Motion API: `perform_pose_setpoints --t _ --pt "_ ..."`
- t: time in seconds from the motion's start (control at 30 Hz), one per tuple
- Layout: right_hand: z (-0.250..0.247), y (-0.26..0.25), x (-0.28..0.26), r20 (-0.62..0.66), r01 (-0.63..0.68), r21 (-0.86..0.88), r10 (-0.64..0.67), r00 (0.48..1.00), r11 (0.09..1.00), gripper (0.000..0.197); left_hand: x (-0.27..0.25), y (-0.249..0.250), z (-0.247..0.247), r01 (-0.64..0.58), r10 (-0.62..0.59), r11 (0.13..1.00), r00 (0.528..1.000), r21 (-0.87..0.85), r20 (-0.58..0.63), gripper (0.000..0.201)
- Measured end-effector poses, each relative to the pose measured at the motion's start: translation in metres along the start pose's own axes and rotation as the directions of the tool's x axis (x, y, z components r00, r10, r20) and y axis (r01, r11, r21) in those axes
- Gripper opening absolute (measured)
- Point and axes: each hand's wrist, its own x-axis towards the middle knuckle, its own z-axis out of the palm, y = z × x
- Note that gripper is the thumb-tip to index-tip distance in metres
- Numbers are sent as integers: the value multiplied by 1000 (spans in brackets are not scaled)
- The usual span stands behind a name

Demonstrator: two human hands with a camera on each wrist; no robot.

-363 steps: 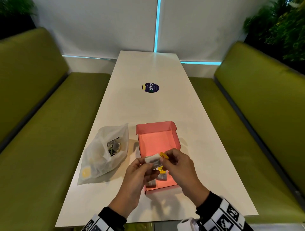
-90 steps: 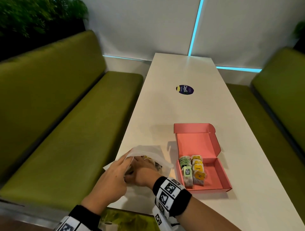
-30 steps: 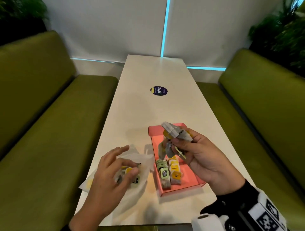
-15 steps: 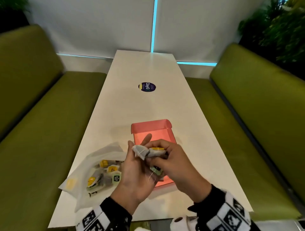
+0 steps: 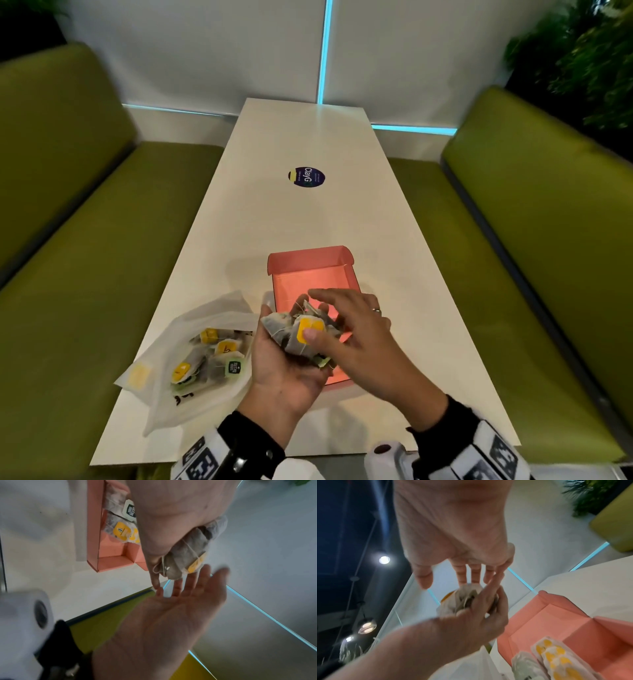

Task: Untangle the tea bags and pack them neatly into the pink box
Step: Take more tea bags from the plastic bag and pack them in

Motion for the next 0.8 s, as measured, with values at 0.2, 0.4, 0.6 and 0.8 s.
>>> perform_pose_setpoints --t 0.2,0.4,0.6,0.8 --pt "-6 9 7 -71 76 59 -72 995 995 20 -4 -1 3 -29 26 999 996 -33 -82 49" --pt "-9 12 10 -192 114 138 -87 978 984 18 -5 -2 3 -49 46 996 998 -77 -48 56" --pt "-12 12 15 -159 133 171 -106 982 976 19 -5 4 6 -16 14 1000 995 -20 -95 31" --pt "-24 1 17 -32 55 412 -45 998 909 5 0 16 -4 -45 52 997 992 63 -111 41"
